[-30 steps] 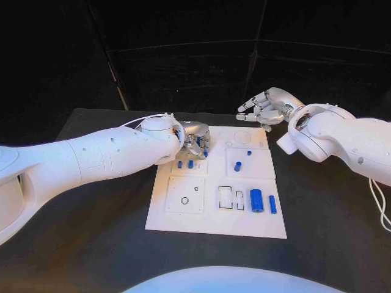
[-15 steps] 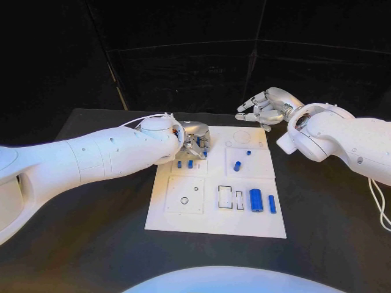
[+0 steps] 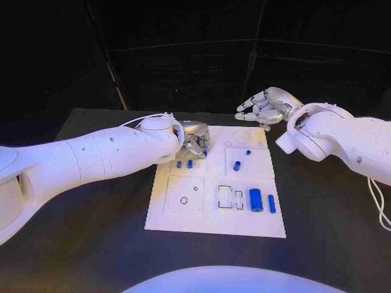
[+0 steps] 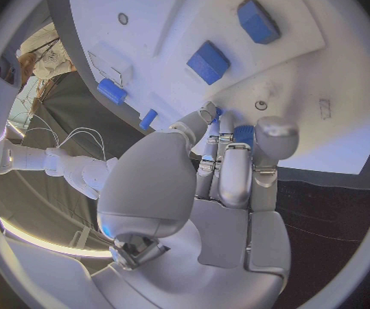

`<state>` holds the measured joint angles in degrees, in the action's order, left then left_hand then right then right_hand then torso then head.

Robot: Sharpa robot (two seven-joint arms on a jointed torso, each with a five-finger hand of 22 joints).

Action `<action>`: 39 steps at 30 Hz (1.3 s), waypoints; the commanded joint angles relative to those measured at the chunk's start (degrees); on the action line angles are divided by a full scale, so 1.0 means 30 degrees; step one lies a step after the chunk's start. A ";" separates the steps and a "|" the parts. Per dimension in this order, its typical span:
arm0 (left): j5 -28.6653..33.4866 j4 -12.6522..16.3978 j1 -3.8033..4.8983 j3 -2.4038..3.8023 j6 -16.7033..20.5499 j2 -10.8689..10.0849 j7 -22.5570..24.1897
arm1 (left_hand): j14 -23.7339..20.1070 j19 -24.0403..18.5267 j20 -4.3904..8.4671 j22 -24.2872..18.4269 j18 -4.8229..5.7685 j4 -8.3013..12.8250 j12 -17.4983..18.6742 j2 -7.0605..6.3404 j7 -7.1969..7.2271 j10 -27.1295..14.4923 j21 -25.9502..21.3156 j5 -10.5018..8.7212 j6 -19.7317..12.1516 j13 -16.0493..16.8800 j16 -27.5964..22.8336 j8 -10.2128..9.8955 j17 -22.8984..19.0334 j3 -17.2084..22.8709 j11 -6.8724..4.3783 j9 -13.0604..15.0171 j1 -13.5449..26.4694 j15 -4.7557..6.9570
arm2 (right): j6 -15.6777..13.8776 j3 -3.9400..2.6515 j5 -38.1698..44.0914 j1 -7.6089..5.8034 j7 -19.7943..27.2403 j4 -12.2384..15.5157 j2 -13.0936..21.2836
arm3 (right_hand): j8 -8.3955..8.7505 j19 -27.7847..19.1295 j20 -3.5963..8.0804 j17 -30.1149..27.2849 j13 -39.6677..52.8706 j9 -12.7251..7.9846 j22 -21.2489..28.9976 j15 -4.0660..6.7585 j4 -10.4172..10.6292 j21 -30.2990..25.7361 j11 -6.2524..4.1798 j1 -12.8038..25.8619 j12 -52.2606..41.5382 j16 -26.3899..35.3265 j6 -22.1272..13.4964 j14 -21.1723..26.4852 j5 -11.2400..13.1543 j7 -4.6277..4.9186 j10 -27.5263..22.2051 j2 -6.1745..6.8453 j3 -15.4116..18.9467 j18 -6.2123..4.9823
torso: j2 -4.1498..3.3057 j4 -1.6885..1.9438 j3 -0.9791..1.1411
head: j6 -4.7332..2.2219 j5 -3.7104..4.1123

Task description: Assemble the parts on the task board

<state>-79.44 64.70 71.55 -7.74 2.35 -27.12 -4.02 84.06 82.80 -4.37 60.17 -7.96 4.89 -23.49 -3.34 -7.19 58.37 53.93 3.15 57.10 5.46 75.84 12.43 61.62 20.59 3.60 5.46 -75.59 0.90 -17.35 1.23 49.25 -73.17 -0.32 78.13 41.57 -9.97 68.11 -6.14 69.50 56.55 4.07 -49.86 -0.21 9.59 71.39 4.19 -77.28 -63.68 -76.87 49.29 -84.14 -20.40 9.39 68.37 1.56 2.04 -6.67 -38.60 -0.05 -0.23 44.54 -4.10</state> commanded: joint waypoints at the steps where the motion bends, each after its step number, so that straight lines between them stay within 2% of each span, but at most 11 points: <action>1: 0.0185 0.0004 -0.0106 -0.0069 -0.0395 0.0053 0.0218 | 0.0305 0.0118 0.0046 0.0056 0.0303 -0.0014 0.0045 0.0277 0.0045 0.0265 0.0158 -0.0121 0.0280 -0.0003 -0.0001 0.0120 -0.0011 0.0205 -0.0032 0.0029 0.0010 0.0160 | 0.0038 -0.0013 -0.0054 -0.0034 0.0173 0.0016 -0.0019 | -0.0109 -0.0103 0.0041 0.0026 0.0019 -0.0021 -0.0009 0.0136 0.0040 -0.0125 0.0035 -0.0043 0.0012 0.0072 -0.0161 -0.0510 -0.0078 0.0016 0.0027 -0.0203 0.0098 -0.0349 | 0.0001 -0.0005 0.0004 | 0.0001 -0.0003; 7: 0.0420 0.0012 -0.0106 -0.0069 0.0039 0.0037 0.0464 | 0.0320 0.0162 0.0160 0.0252 0.0325 0.0034 0.0146 0.0590 0.0192 0.0886 0.0356 -0.0131 0.0904 -0.0087 0.0045 0.0219 0.0000 0.0559 -0.0206 0.0076 -0.0112 0.0299 | 0.0052 -0.0013 -0.0054 -0.0034 0.0177 -0.0003 -0.0037 | -0.0109 -0.0103 0.0041 0.0026 0.0019 -0.0021 -0.0009 0.0136 0.0040 -0.0125 0.0035 -0.0043 0.0012 0.0072 -0.0161 -0.0510 -0.0078 0.0016 0.0027 -0.0203 0.0098 -0.0349 | 0.0008 0.0001 -0.0001 | 0.0004 0.0001; 15: 0.1264 0.0067 -0.0108 -0.0064 0.1095 -0.0141 0.0692 | 0.0320 0.0194 0.0194 0.0393 0.0367 0.0129 0.0359 0.0457 0.0149 0.1031 0.0499 -0.0128 0.0918 -0.0185 0.0049 0.0062 -0.0043 0.0662 -0.0185 0.0017 -0.0092 0.0310 | 0.0061 -0.0013 -0.0054 -0.0033 0.0181 -0.0017 -0.0029 | -0.0109 -0.0103 0.0041 0.0026 0.0019 -0.0021 -0.0009 0.0136 0.0040 -0.0125 0.0035 -0.0043 0.0012 0.0072 -0.0161 -0.0510 -0.0078 0.0016 0.0027 -0.0203 0.0098 -0.0349 | 0.0011 0.0013 -0.0001 | -0.0086 0.0027; 20: 0.1617 0.0368 -0.0097 -0.0027 0.1610 -0.0493 0.0749 | 0.0312 0.0195 0.0196 0.0406 0.0373 0.0165 0.0436 0.0409 0.0123 0.1044 0.0505 -0.0128 0.0909 -0.0219 0.0032 0.0004 -0.0092 0.0702 -0.0164 -0.0006 -0.0092 0.0299 | 0.0060 -0.0013 -0.0054 -0.0033 0.0174 -0.0020 0.0002 | -0.0109 -0.0103 0.0041 0.0026 0.0019 -0.0021 -0.0009 0.0136 0.0040 -0.0125 0.0035 -0.0043 0.0012 0.0072 -0.0161 -0.0510 -0.0078 0.0016 0.0027 -0.0203 0.0098 -0.0349 | 0.0014 0.0023 -0.0010 | -0.0094 0.0047; 22: 0.1700 0.0557 -0.0086 0.0072 0.1767 -0.0670 0.0781 | 0.0313 0.0201 0.0195 0.0429 0.0380 0.0172 0.0458 0.0398 0.0114 0.1051 0.0530 -0.0127 0.0911 -0.0228 0.0037 -0.0011 -0.0086 0.0714 -0.0157 -0.0011 -0.0088 0.0294 | 0.0059 -0.0013 -0.0054 -0.0033 0.0174 -0.0023 0.0014 | -0.0109 -0.0103 0.0041 0.0026 0.0019 -0.0021 -0.0009 0.0136 0.0040 -0.0125 0.0035 -0.0043 0.0012 0.0072 -0.0161 -0.0510 -0.0078 0.0016 0.0027 -0.0203 0.0098 -0.0349 | 0.0014 0.0033 -0.0010 | -0.0101 0.0052; 23: 0.1742 0.0706 -0.0080 0.0233 0.1849 -0.0792 0.0788 | 0.0314 0.0205 0.0195 0.0443 0.0384 0.0188 0.0481 0.0389 0.0107 0.1062 0.0545 -0.0125 0.0916 -0.0238 0.0038 -0.0027 -0.0088 0.0736 -0.0153 -0.0017 -0.0097 0.0290 | 0.0059 -0.0013 -0.0054 -0.0033 0.0173 -0.0029 0.0020 | -0.0109 -0.0103 0.0041 0.0026 0.0019 -0.0021 -0.0009 0.0136 0.0040 -0.0125 0.0035 -0.0043 0.0012 0.0072 -0.0161 -0.0510 -0.0078 0.0016 0.0027 -0.0203 0.0098 -0.0349 | 0.0009 0.0037 -0.0009 | -0.0106 0.0054; 30: 0.1805 0.1402 -0.0067 0.0728 0.1989 -0.1352 0.0702 | 0.0318 0.0215 0.0194 0.0477 0.0393 0.0224 0.0528 0.0370 0.0091 0.1087 0.0580 -0.0125 0.0930 -0.0257 0.0049 -0.0059 -0.0080 0.0783 -0.0144 -0.0029 -0.0118 0.0282 | 0.0062 -0.0013 -0.0054 -0.0033 0.0175 -0.0052 0.0034 | -0.0109 -0.0103 0.0041 0.0026 0.0019 -0.0021 -0.0009 0.0136 0.0040 -0.0125 0.0035 -0.0043 0.0012 0.0072 -0.0161 -0.0510 -0.0078 0.0016 0.0027 -0.0203 0.0098 -0.0349 | 0.0028 0.0060 -0.0013 | -0.0173 0.0016; 31: 0.1810 0.1560 -0.0063 0.0800 0.1986 -0.1496 0.0664 | 0.0318 0.0215 0.0194 0.0477 0.0393 0.0224 0.0528 0.0370 0.0091 0.1087 0.0580 -0.0125 0.0930 -0.0257 0.0049 -0.0059 -0.0080 0.0783 -0.0144 -0.0029 -0.0118 0.0282 | 0.0062 -0.0013 -0.0054 -0.0033 0.0175 -0.0055 0.0039 | -0.0109 -0.0103 0.0041 0.0026 0.0019 -0.0021 -0.0009 0.0136 0.0040 -0.0125 0.0035 -0.0043 0.0012 0.0072 -0.0161 -0.0510 -0.0078 0.0016 0.0027 -0.0203 0.0098 -0.0349 | 0.0019 0.0033 0.0000 | -0.0197 -0.0020; 35: 0.1818 0.2057 -0.0051 0.0949 0.1938 -0.2030 0.0517 | 0.0318 0.0215 0.0194 0.0477 0.0393 0.0224 0.0528 0.0370 0.0091 0.1087 0.0580 -0.0125 0.0930 -0.0257 0.0049 -0.0059 -0.0080 0.0783 -0.0144 -0.0029 -0.0118 0.0282 | 0.0065 -0.0013 -0.0054 -0.0033 0.0172 -0.0057 0.0065 | -0.0109 -0.0103 0.0041 0.0026 0.0019 -0.0021 -0.0009 0.0136 0.0040 -0.0125 0.0035 -0.0043 0.0012 0.0072 -0.0161 -0.0510 -0.0078 0.0016 0.0027 -0.0203 0.0098 -0.0349 | 0.0021 0.0032 -0.0006 | -0.0192 -0.0014; 39: 0.1823 0.2473 -0.0046 0.1012 0.1777 -0.2619 0.0350 | 0.0323 0.0224 0.0193 0.0508 0.0401 0.0242 0.0554 0.0358 0.0080 0.1115 0.0614 -0.0126 0.0954 -0.0268 0.0061 -0.0074 -0.0067 0.0810 -0.0137 -0.0035 -0.0122 0.0277 | 0.0067 -0.0013 -0.0054 -0.0033 0.0162 -0.0056 0.0094 | -0.0109 -0.0103 0.0041 0.0026 0.0019 -0.0021 -0.0009 0.0136 0.0040 -0.0125 0.0035 -0.0043 0.0012 0.0072 -0.0161 -0.0510 -0.0078 0.0016 0.0027 -0.0203 0.0098 -0.0349 | 0.0009 0.0047 -0.0022 | -0.0210 0.0004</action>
<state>-74.42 71.76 71.31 -4.77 7.44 -34.76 -2.72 84.06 83.26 -3.90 61.64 -7.09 5.77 -22.19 -2.00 -6.86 61.34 55.48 3.14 59.80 4.70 75.84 12.61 61.37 22.71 3.07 5.36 -76.02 1.33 -17.33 1.23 49.25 -73.17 -0.32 77.95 41.81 -9.97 68.10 -6.14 69.50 56.55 4.07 -49.86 -0.21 9.59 71.39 4.19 -77.28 -63.67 -76.87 49.29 -84.14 -20.39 9.39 68.37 1.56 2.04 -6.68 -38.54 0.08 -0.26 43.93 -4.14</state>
